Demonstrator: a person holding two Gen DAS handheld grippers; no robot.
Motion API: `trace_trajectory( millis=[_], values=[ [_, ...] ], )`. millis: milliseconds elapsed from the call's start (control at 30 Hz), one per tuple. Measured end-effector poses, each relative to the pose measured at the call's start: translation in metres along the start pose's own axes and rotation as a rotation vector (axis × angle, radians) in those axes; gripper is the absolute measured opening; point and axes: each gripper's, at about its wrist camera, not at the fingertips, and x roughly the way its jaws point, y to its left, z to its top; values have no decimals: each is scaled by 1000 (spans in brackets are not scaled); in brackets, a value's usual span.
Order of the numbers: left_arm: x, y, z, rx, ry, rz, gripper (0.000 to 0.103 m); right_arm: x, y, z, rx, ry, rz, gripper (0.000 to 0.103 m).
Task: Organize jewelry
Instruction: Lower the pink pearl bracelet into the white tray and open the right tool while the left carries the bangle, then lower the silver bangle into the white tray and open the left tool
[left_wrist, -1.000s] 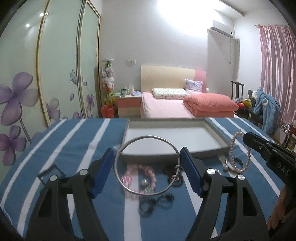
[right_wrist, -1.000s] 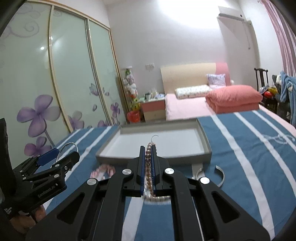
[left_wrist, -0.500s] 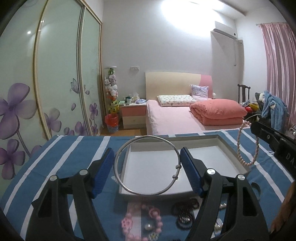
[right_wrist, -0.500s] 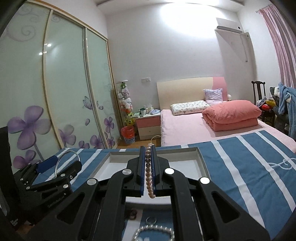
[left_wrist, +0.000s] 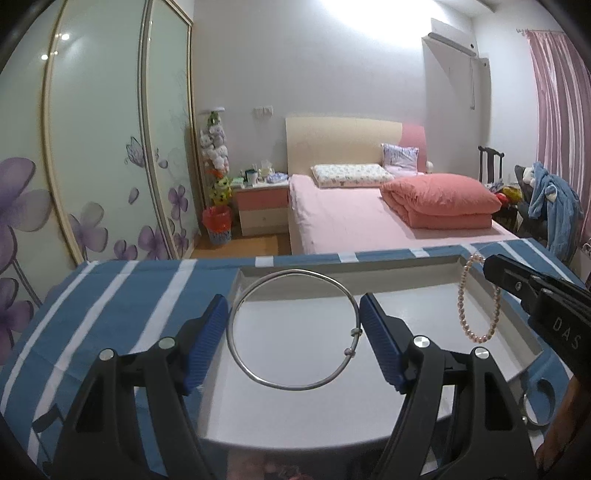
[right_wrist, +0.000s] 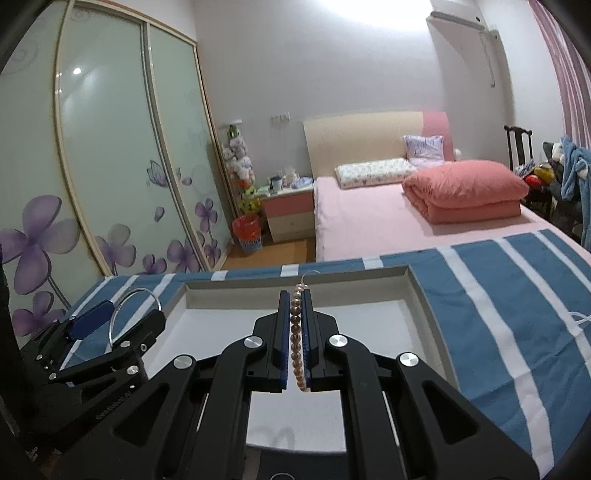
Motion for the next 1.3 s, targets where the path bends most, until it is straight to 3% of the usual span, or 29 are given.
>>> trace_trajectory(
  millis=[333,367,433,500,833,1000,1167,1300],
  values=[
    [32,-1,-3,-14,101,-33,72,31,-7,-14,44,130,4,9],
    [34,0,-2,-16,106,-36,72,31,-8,-15,48,138,3,12],
    [34,2,-2,-21,114,-32,72,29,-12,-14,66,139,3,40],
    [31,7,0,-35,115,-36,76,21,-15,-12,77,113,-6,50],
    [1,33,6,-81,79,-16,76,-17,-23,-7,65,51,-34,50],
    [-26,49,-8,-98,79,3,76,-42,-35,-13,66,43,-59,50],
    [-58,68,-36,-108,100,35,80,-60,-51,-31,71,89,-111,52],
    [-74,83,-62,-128,137,51,82,-63,-62,-55,78,179,-162,57]
  ],
)
